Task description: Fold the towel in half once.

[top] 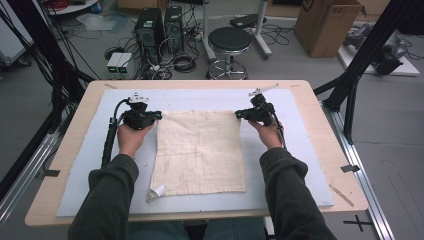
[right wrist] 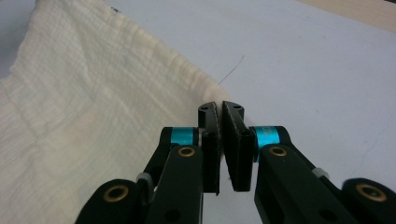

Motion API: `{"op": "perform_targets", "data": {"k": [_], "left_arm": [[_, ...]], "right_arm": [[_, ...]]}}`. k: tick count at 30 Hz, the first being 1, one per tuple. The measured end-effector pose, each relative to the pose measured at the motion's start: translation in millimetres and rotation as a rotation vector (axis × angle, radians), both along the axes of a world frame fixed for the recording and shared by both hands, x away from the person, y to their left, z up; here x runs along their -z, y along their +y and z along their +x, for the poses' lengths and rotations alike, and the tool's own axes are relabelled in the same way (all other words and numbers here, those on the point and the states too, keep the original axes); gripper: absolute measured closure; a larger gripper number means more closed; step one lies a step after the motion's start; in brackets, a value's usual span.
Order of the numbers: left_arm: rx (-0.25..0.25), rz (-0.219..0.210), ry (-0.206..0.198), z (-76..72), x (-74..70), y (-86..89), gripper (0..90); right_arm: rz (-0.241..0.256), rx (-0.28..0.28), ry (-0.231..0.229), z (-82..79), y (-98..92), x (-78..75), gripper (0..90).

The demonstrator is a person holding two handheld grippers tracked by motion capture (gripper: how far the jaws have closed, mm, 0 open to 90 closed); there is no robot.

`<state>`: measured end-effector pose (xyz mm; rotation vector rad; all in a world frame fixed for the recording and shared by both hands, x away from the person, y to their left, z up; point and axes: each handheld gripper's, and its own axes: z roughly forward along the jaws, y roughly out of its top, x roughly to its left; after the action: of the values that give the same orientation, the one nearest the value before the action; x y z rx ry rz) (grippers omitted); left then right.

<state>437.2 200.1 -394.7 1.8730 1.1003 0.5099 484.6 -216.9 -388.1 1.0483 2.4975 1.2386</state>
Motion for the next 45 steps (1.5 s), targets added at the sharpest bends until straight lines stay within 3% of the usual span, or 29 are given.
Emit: {"op": "perform_targets", "data": {"k": [14, 27, 36, 45], "left_arm": [[0.048, -0.01, -0.051, -34.6, -7.1, 7.2, 87.4], [0.081, -0.013, -0.079, -59.7, -4.4, 13.3, 87.4], [0.123, 0.0, -0.106, -75.5, -10.9, 11.6, 87.4], [0.147, -0.001, -0.111, -93.7, -3.8, 14.3, 87.4]], "right_arm": [[0.026, -0.075, -0.025, -26.3, 3.7, -19.7, 85.6], [0.051, -0.1, -0.023, -46.5, -4.4, -19.6, 85.6], [0.064, -0.135, -0.043, -63.8, -7.3, -23.4, 85.6], [0.061, -0.17, -0.051, -81.0, -8.7, -24.9, 85.6]]}}
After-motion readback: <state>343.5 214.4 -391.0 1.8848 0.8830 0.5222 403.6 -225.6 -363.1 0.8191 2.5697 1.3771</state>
